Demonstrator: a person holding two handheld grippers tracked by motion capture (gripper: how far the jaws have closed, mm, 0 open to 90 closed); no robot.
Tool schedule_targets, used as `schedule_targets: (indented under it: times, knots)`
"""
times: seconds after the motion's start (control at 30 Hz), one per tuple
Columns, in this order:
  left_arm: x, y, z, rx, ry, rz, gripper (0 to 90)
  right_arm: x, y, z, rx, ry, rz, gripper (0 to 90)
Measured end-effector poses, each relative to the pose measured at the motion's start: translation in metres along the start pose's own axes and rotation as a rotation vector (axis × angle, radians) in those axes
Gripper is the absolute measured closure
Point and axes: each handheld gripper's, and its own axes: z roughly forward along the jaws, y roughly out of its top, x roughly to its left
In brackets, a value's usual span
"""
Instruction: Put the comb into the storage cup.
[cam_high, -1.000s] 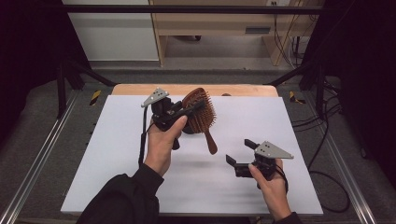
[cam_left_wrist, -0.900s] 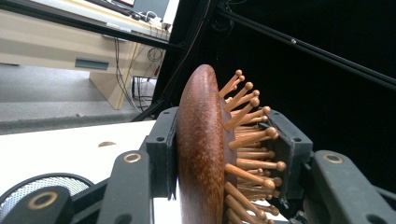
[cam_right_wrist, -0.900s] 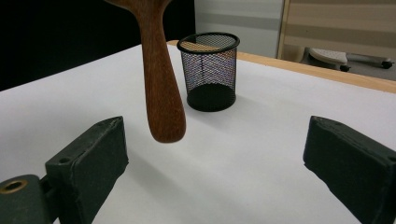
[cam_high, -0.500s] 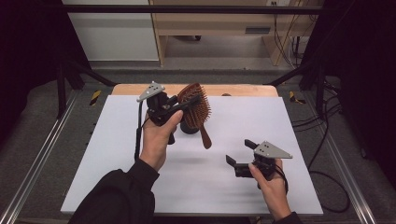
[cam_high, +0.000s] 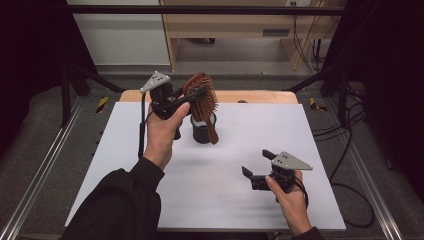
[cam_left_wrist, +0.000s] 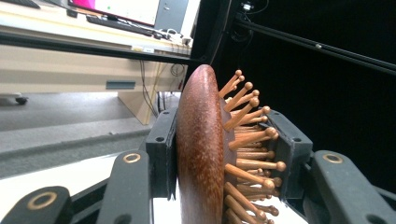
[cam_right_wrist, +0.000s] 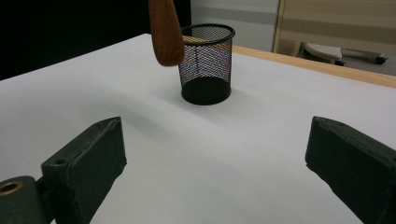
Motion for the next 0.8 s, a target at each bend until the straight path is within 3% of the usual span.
schedule_targets:
  times: [0.43, 0.8]
  knots:
    - [0.026, 0.02, 0.007, -0.028, 0.05, -0.002, 51.5, -0.001, -0.001, 0.002, 0.007, -0.002, -0.004, 5.2]
    - [0.031, 0.028, 0.012, -0.035, 0.062, 0.011, 51.5, -0.001, -0.002, 0.002, 0.007, -0.002, -0.007, 5.2]
